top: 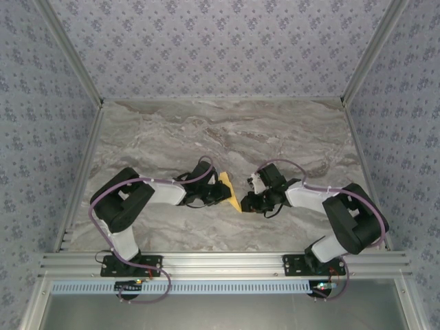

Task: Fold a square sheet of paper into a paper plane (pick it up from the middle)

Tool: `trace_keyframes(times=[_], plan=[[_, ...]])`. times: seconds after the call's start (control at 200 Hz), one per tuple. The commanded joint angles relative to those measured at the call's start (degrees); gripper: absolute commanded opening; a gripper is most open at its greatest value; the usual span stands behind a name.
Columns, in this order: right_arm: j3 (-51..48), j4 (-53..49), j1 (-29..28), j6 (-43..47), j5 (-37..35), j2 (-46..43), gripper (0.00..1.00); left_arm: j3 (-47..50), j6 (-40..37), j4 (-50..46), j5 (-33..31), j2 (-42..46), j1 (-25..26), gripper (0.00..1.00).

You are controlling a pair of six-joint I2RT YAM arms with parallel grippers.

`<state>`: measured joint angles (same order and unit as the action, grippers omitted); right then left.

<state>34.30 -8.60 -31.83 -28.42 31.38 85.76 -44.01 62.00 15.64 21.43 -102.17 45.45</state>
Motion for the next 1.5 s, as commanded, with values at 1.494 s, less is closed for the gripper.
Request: trace_keyframes(times=[1.494], plan=[[4.3, 1.34, -3.32, 1.51, -1.45, 1.82, 0.15, 0.68, 0.58, -4.31, -2.54, -1.8, 0.17, 0.19]])
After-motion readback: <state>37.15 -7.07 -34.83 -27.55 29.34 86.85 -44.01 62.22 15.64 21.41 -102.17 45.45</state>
